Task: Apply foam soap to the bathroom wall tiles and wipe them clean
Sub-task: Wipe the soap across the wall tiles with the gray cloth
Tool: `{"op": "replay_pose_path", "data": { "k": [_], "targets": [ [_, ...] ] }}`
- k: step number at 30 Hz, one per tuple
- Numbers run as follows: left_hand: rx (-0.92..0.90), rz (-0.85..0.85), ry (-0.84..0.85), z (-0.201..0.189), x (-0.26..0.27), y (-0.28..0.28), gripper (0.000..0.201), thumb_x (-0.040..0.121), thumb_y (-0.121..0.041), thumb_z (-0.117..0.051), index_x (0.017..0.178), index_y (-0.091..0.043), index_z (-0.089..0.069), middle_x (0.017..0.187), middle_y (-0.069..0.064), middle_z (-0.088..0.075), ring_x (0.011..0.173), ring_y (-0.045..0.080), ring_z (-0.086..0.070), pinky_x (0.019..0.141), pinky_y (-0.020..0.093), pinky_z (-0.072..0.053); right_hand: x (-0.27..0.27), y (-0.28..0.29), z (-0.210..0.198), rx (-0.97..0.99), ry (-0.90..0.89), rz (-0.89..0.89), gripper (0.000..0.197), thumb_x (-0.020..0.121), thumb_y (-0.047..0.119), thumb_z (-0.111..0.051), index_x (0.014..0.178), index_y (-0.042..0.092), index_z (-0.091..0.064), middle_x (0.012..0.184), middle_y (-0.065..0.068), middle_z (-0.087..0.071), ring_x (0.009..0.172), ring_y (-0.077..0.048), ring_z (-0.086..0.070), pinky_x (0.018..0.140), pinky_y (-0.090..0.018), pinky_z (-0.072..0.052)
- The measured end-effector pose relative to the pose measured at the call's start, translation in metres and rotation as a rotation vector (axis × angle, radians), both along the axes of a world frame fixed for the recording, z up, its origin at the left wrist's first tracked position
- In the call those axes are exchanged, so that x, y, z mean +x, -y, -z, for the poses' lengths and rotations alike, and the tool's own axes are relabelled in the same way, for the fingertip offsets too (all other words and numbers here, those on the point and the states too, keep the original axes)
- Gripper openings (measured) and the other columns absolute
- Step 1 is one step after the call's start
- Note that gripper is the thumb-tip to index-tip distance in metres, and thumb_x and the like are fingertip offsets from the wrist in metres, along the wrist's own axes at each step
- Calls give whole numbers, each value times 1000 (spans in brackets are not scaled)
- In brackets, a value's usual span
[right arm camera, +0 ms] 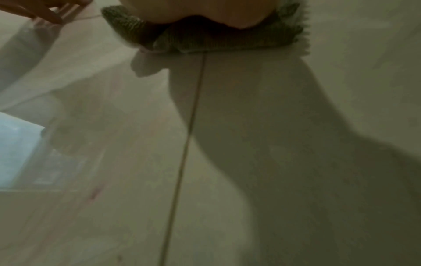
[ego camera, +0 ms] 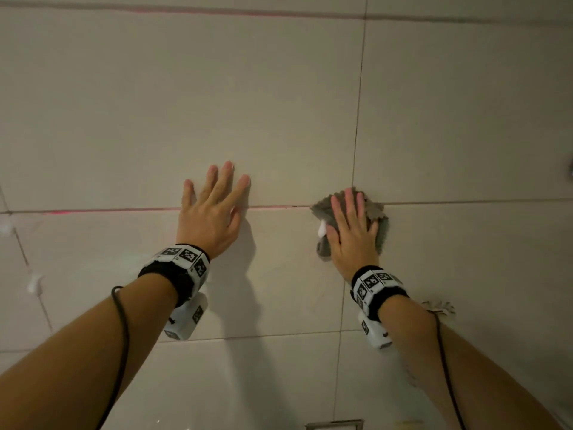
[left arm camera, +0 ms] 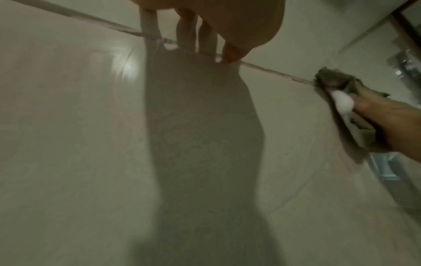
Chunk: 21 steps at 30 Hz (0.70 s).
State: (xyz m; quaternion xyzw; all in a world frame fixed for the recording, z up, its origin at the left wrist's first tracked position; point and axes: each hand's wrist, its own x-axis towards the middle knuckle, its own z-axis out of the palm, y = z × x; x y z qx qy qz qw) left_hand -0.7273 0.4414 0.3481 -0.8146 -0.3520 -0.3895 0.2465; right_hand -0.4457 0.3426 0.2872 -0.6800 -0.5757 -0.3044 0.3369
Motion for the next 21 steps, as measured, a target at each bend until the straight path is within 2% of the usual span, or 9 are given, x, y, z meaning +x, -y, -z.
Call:
{"op": "replay_pose_path", "data": {
  "k": [4, 6, 8, 10, 14, 16, 18, 21],
  "targets": [
    [32, 0, -29, 1, -7, -1, 60, 95, -33, -38, 155, -31, -33, 166, 3, -24, 152, 30, -24, 114, 66, -25, 6, -1, 22, 60, -76, 23, 64, 99, 47, -23, 156, 34, 3, 161, 8, 23, 148, -12, 25, 112, -59, -1],
    [35, 8, -47, 1, -13, -1, 59, 95, -33, -37, 154, -30, -35, 165, 4, -26, 151, 31, -26, 113, 65, -28, 0, -4, 33, 96, -103, 60, 66, 99, 48, -26, 157, 30, -1, 164, 1, 12, 151, -19, 14, 112, -64, -10],
    [33, 7, -62, 4, -20, -2, 58, 96, -32, -38, 154, -30, -36, 165, 3, -27, 151, 31, -27, 112, 65, -29, -10, -10, 42, 121, -122, 109, 67, 99, 49, -27, 157, 24, -7, 166, -8, -2, 152, -28, 0, 110, -64, -19],
    [19, -9, -70, 9, -28, -5, 57, 97, -32, -39, 154, -31, -36, 165, 2, -26, 151, 31, -26, 112, 66, -29, -24, -16, 47, 143, -157, 142, 67, 99, 49, -28, 157, 20, -10, 165, -13, -10, 151, -32, -8, 107, -63, -24],
    [-52, -83, -72, 25, -56, -12, 59, 98, -40, -34, 156, -38, -26, 168, -3, -16, 154, 29, -16, 109, 74, -23, -57, -30, 51, 173, -203, 163, 65, 101, 51, -20, 157, 16, -13, 163, -16, -14, 150, -34, -11, 105, -62, -26],
    [-92, -102, -68, 31, -74, -16, 59, 98, -42, -32, 156, -40, -22, 168, -5, -13, 155, 29, -13, 107, 76, -23, -73, -37, 51, 174, -202, 164, 66, 102, 51, -17, 156, 16, -15, 163, -17, -14, 150, -34, -11, 105, -63, -26],
    [-117, -114, -76, 31, -91, -20, 60, 98, -43, -31, 156, -41, -21, 169, -5, -11, 155, 29, -12, 107, 77, -24, -91, -46, 49, 187, -196, 155, 65, 102, 51, -16, 156, 15, -15, 163, -17, -15, 150, -34, -11, 104, -64, -27],
    [-126, -151, -69, 28, -113, -28, 59, 101, -47, -33, 157, -43, -16, 169, -5, -4, 155, 29, -7, 108, 78, -20, -124, -61, 44, 212, -191, 148, 64, 103, 51, -18, 156, 16, -15, 163, -17, -17, 149, -34, -13, 103, -63, -28]
  ]
}}
